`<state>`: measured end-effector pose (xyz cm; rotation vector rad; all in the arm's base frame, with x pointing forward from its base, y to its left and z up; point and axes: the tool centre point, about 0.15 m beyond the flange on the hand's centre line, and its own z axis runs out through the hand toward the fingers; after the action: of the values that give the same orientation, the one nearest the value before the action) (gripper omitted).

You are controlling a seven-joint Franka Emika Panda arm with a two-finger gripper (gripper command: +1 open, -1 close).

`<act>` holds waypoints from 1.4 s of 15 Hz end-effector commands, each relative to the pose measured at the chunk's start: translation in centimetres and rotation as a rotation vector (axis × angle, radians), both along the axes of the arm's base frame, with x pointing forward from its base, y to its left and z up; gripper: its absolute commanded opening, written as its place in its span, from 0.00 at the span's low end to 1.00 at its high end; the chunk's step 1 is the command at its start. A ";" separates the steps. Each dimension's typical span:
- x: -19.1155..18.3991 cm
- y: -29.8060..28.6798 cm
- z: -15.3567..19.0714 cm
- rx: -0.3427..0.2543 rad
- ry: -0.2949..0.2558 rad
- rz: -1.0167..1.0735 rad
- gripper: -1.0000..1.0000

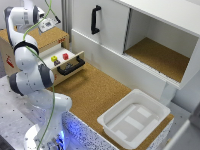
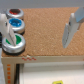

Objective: Go towards the purple block and lift it

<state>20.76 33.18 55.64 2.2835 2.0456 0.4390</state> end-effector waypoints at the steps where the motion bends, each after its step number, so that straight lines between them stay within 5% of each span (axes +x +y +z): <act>1: 1.0 -2.8 -1.0 0.055 -0.052 0.016 1.00; 11: 1.0 -2.8 -1.0 0.055 -0.052 0.016 1.00; 12: 1.0 -1.8 0.0 0.010 0.000 -0.002 1.00; 21: 2.3 -5.9 -10.4 -0.100 0.059 0.124 1.00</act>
<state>22.01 29.75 50.69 2.2320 2.1250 0.2855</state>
